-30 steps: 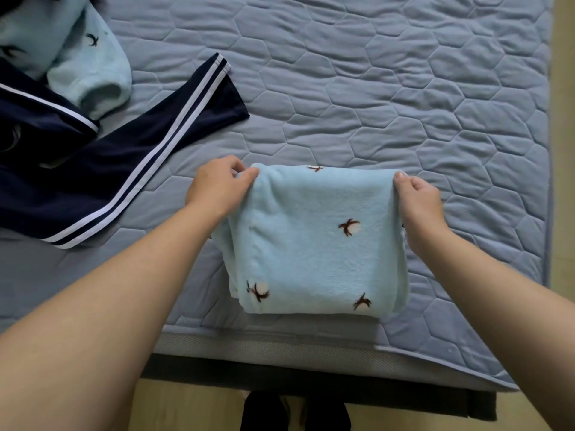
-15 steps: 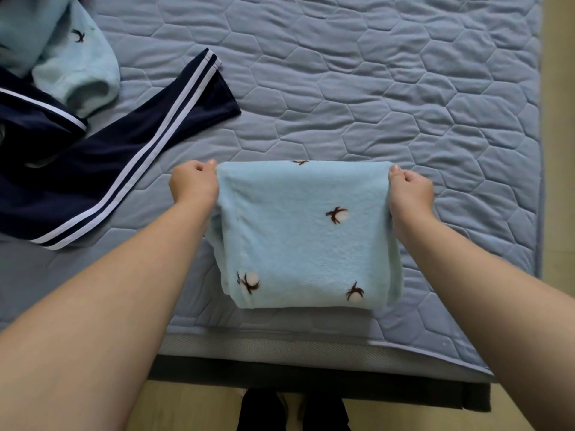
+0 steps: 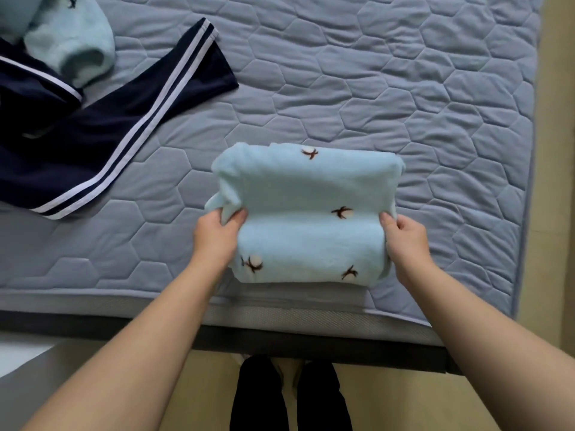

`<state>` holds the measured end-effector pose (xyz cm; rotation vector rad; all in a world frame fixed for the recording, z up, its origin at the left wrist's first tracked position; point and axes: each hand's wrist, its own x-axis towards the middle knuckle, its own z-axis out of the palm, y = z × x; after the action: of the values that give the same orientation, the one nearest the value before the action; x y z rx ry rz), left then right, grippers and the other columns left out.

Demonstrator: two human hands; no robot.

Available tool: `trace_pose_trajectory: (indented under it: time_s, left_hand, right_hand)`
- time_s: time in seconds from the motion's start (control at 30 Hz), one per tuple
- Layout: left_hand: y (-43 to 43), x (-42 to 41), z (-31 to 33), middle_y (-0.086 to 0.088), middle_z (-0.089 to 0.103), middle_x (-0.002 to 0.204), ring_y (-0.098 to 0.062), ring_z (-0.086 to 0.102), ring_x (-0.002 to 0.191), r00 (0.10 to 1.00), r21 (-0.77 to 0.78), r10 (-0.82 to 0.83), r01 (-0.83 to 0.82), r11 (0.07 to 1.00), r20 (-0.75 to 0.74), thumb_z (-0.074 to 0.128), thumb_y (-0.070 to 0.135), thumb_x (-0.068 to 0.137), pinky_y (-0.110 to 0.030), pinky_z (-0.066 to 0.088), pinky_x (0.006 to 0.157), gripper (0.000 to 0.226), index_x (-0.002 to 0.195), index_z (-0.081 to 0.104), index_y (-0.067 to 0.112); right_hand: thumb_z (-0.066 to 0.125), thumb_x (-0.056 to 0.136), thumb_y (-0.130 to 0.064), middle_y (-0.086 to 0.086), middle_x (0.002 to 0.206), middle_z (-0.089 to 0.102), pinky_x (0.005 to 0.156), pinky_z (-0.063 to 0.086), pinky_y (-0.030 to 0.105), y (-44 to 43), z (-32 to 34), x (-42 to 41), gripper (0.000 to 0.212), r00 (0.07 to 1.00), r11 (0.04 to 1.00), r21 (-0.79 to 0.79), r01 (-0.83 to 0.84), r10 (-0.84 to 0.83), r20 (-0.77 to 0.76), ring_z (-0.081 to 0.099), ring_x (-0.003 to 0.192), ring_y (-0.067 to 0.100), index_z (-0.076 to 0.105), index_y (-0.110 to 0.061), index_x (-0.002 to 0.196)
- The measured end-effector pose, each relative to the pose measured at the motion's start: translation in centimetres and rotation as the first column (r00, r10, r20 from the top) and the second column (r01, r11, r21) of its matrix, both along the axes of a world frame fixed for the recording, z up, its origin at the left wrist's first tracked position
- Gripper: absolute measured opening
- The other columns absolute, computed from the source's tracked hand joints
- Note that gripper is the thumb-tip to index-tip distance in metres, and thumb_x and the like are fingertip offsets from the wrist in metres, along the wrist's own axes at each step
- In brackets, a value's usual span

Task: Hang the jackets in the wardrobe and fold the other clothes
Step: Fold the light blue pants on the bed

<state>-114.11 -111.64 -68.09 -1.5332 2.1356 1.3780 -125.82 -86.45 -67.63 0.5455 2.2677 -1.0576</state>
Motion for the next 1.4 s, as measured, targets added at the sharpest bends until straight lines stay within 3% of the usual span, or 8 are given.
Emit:
trace_pose_trajectory:
  time_s: [0.17,0.37,0.47,0.57,0.7,1.1,1.27,1.4]
  left_hand:
    - [0.9,0.9,0.6,0.017,0.062,0.087,-0.002,0.059,0.081,0.995,0.172,0.056,-0.042,0.984,-0.078,0.06,0.042,0.089,-0.024,0.047,0.068,0.019,0.098,0.062,0.025]
    - [1.8,2.1,1.1,-0.001,0.064,0.089,-0.027,0.061,0.093,0.997,-0.066,-0.015,0.01,0.998,-0.082,0.06,0.027,0.092,-0.031,0.041,0.069,0.013,0.093,0.061,0.014]
    - [2.7,1.2,2.5,0.003,0.056,0.107,-0.022,0.055,0.107,0.98,-0.172,0.046,-0.08,0.982,-0.194,0.058,0.03,0.091,-0.027,0.042,0.081,0.025,0.112,0.049,0.019]
    - [4.0,1.0,3.2,-0.007,0.033,0.149,-0.022,0.028,0.14,0.881,-0.564,-0.448,0.294,0.772,-0.154,0.044,0.024,0.093,-0.04,0.025,0.115,0.054,0.144,0.03,0.014]
    - [4.8,-2.0,0.6,-0.004,0.013,0.16,-0.025,0.007,0.148,0.552,-0.618,-0.811,0.711,0.336,0.195,0.038,0.026,0.096,-0.054,0.006,0.117,0.058,0.151,0.022,0.022]
    - [3.5,-8.1,-12.1,-0.013,0.006,0.16,-0.034,0.002,0.147,0.6,-0.717,-0.732,0.66,0.224,0.323,0.031,0.062,0.087,-0.065,0.0,0.112,0.072,0.151,0.009,0.037]
    - [3.0,-7.5,-10.3,-0.008,0.005,0.161,-0.028,0.002,0.148,0.612,-0.713,-0.74,0.648,0.267,0.279,0.035,0.058,0.088,-0.061,0.0,0.114,0.07,0.151,0.013,0.036]
    - [1.3,-2.2,-7.7,-0.01,0.015,0.158,-0.028,0.019,0.144,0.926,-0.558,-0.378,0.311,0.77,-0.006,0.052,0.057,0.082,-0.046,0.016,0.115,0.085,0.151,0.014,0.026]
  right_hand:
    - [0.047,0.095,-0.042,0.014,0.09,0.065,0.073,0.049,0.04,-0.6,0.6,1.4,0.047,0.998,0.999,-0.029,-0.016,0.018,0.052,0.059,0.08,0.026,0.061,0.002,0.09]
    - [0.047,0.099,-0.027,0.006,0.071,0.054,0.057,0.035,0.032,0.0,1.3,3.4,0.031,0.991,0.998,0.053,-0.039,0.046,-0.126,0.051,0.073,0.023,0.053,-0.003,0.079]
    - [0.048,0.097,-0.028,0.002,0.101,0.058,0.076,0.045,0.031,-1.1,1.9,2.8,0.018,0.948,0.994,0.102,-0.029,0.06,-0.313,0.056,0.096,0.021,0.052,-0.014,0.107]
    - [0.045,0.094,-0.028,-0.001,0.151,0.034,0.113,0.025,0.04,-2.6,2.6,3.4,0.052,0.685,0.872,0.351,-0.341,0.486,-0.542,0.03,0.141,0.019,0.033,-0.02,0.144]
    - [0.043,0.097,-0.037,-0.004,0.16,0.008,0.116,0.002,0.057,-4.9,-0.5,2.1,0.061,0.403,0.495,0.603,-0.625,0.867,-0.294,0.001,0.148,0.024,0.019,-0.029,0.152]
    - [0.037,0.088,-0.049,0.006,0.16,0.015,0.113,0.009,0.064,-6.2,-12.7,-3.3,0.063,0.42,0.596,0.625,-0.505,0.802,-0.426,0.008,0.147,0.032,0.023,-0.037,0.149]
    - [0.04,0.09,-0.049,0.002,0.162,0.006,0.114,0.012,0.06,-6.2,-11.2,-2.9,0.067,0.535,0.672,0.539,-0.508,0.737,-0.414,0.003,0.149,0.027,0.012,-0.038,0.149]
    - [0.044,0.085,-0.057,-0.003,0.157,0.022,0.105,0.033,0.04,-3.0,-8.8,-1.0,0.077,0.845,0.938,0.202,-0.283,0.343,-0.411,0.033,0.136,0.021,0.007,-0.038,0.151]
